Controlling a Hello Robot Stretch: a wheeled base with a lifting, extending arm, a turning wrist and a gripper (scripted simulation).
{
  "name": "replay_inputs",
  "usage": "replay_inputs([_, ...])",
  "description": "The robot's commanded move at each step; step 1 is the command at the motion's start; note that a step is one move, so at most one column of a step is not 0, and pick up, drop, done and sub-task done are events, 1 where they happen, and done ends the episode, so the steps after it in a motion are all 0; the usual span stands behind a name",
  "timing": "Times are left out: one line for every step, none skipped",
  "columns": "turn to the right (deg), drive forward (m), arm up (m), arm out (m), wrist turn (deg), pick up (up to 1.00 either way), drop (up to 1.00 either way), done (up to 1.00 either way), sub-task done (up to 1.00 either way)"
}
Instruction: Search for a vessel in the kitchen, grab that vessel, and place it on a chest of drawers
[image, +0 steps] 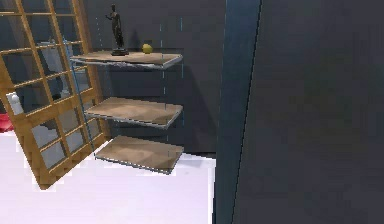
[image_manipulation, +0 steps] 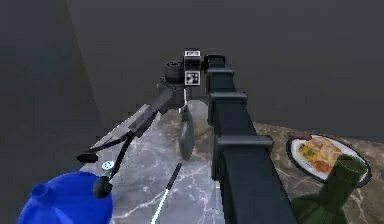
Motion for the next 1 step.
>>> replay_inputs([0.0, 0.0, 0.0, -0.3, 0.0, 0.0, 0.0, 0.0, 0.0])
